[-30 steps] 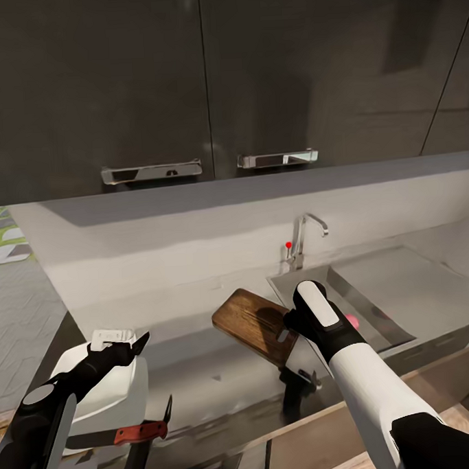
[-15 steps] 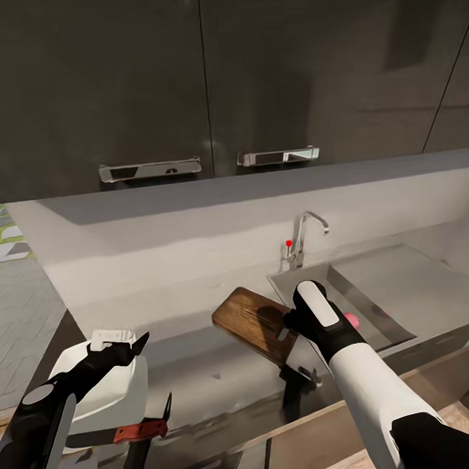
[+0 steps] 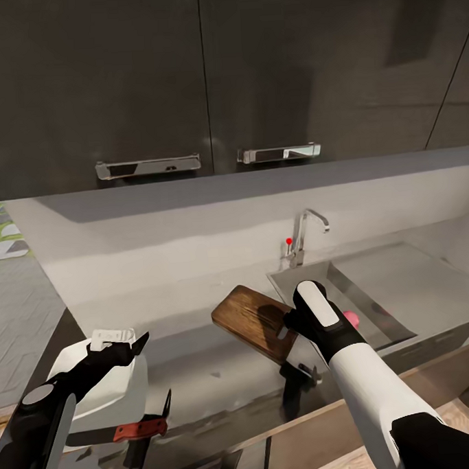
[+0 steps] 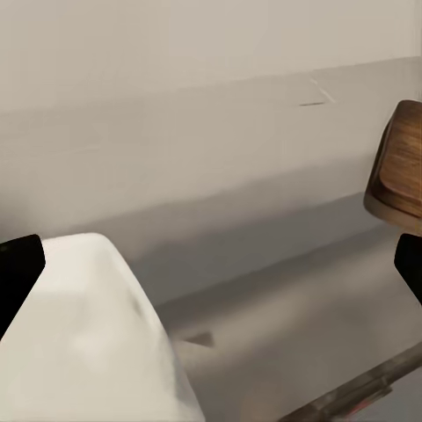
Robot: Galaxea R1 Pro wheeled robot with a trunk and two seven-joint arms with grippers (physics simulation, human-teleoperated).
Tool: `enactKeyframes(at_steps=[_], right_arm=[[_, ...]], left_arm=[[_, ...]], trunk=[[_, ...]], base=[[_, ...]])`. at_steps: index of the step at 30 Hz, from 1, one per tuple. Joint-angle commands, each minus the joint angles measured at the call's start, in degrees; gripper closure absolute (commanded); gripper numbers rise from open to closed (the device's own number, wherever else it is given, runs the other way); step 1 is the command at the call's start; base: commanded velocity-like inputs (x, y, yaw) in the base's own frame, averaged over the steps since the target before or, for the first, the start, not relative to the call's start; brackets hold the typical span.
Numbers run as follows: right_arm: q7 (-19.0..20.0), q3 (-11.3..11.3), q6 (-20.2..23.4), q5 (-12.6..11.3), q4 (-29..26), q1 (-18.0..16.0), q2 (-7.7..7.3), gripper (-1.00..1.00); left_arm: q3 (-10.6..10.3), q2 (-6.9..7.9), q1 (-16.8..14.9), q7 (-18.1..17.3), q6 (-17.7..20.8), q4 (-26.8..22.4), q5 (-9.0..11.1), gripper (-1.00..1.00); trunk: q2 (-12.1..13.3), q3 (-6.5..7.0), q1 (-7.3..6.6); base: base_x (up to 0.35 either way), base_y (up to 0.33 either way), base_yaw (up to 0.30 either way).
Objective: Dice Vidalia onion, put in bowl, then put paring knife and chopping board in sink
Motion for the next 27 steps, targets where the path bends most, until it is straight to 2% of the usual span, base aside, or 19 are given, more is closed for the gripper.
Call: enactKeyframes(at_steps=[1, 27], right_arm=[[-0.42, 0.09, 0.56, -0.3, -0.04, -0.06, -0.02, -1.0], [-0.4, 0.09, 0.53, -0.3, -0.03, -0.06, -0.02, -1.0]], left_arm=[[0.08, -0.01, -0.06, -0.27, 0.43, -0.07, 0.09, -1.0], [0.08, -0.01, -0.06, -0.27, 0.42, -0.07, 0.09, -1.0]], trunk=[[-0.13, -0.14, 0.04], [-0.13, -0.18, 0.04]], base=[[0.0, 0.0, 0.0], [0.035, 0.0, 0.0]])
